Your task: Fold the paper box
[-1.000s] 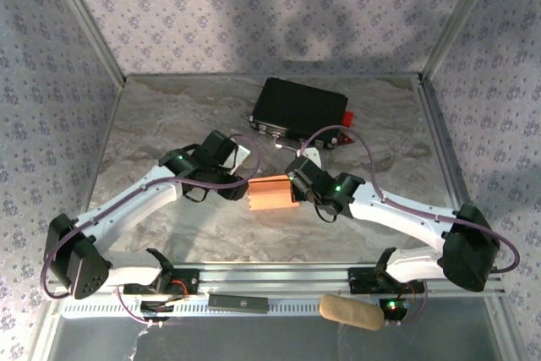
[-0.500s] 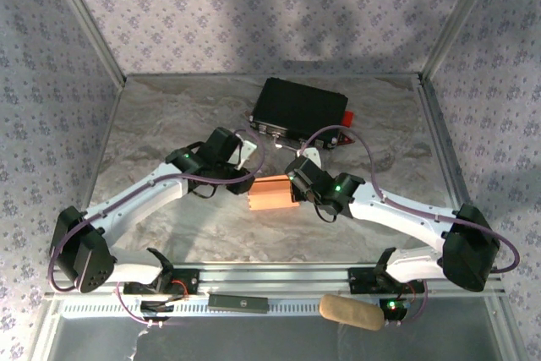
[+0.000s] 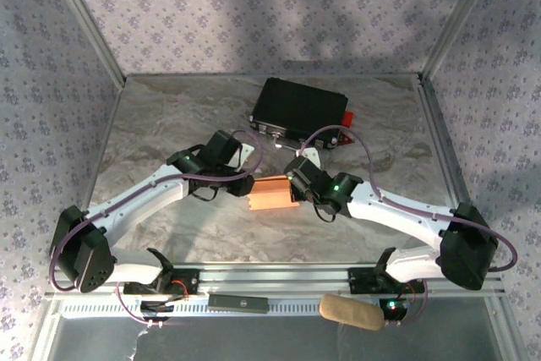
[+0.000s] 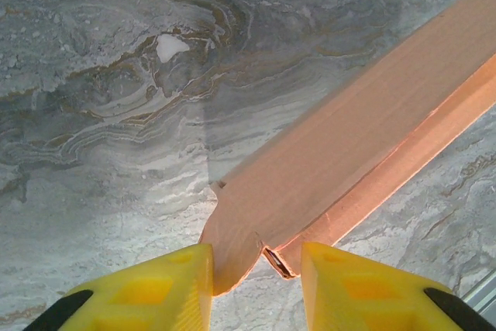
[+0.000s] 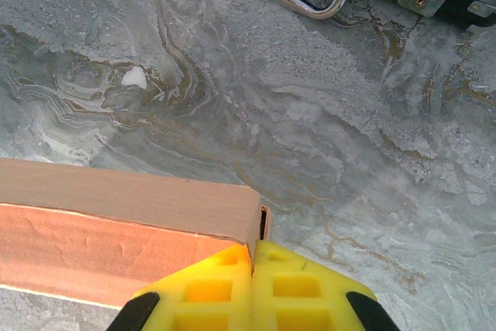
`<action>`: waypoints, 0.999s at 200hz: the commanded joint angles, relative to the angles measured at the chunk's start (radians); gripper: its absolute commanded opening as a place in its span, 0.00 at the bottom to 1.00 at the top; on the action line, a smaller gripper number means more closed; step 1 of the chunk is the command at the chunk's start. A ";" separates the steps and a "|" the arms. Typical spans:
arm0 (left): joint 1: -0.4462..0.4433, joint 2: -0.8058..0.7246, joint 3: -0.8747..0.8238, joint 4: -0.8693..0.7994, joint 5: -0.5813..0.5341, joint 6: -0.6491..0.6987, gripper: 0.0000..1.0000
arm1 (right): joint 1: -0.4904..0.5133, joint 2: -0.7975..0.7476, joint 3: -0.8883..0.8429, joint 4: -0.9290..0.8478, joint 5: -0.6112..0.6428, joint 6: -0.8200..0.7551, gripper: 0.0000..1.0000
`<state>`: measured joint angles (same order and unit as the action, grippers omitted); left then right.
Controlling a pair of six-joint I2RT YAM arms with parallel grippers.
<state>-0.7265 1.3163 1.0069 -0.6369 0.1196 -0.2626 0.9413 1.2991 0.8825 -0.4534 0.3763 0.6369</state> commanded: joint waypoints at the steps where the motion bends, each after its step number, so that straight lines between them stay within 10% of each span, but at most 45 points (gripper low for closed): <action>1: -0.004 0.010 -0.001 -0.022 -0.002 -0.098 0.34 | 0.004 0.015 0.019 -0.039 0.003 0.009 0.02; 200: -0.062 0.036 0.041 0.040 0.017 -0.355 0.24 | 0.004 0.027 0.059 -0.082 -0.013 0.014 0.02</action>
<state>-0.7799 1.3338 1.0035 -0.6044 0.0971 -0.5766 0.9413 1.3083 0.9085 -0.4965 0.3782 0.6399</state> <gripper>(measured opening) 0.240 0.061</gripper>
